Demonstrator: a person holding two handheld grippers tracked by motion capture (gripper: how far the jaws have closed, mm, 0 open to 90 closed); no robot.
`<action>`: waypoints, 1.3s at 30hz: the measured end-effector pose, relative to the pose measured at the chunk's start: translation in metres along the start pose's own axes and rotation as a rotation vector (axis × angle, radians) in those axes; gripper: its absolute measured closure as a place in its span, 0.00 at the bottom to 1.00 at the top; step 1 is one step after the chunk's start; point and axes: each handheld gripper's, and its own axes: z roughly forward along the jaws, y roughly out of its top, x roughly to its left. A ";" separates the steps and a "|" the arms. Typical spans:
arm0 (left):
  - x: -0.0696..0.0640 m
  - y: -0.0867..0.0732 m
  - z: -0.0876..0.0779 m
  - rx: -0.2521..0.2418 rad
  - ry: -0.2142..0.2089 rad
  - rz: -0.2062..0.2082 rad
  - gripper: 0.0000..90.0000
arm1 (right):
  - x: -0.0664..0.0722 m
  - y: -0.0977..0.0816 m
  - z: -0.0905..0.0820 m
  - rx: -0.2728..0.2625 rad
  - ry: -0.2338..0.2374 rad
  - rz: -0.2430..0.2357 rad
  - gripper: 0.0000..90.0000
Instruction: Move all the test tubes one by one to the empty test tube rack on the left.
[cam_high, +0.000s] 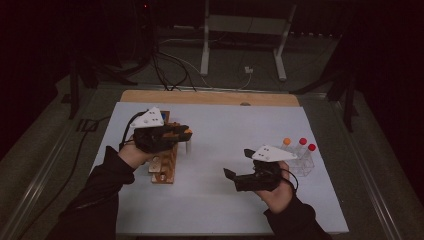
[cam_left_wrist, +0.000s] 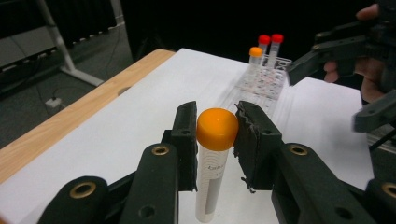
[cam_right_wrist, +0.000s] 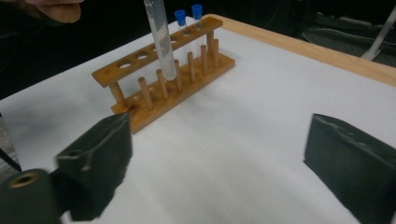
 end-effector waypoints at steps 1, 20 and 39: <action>0.003 -0.001 -0.002 -0.005 0.002 -0.010 0.79 | -0.001 0.000 -0.001 -0.001 0.014 -0.002 0.04; 0.045 -0.014 -0.032 -0.024 0.149 -0.087 0.79 | -0.003 -0.002 -0.002 0.012 0.048 -0.015 0.00; 0.072 -0.041 -0.030 -0.014 0.244 -0.148 0.79 | -0.003 -0.003 -0.001 0.024 0.059 -0.016 0.00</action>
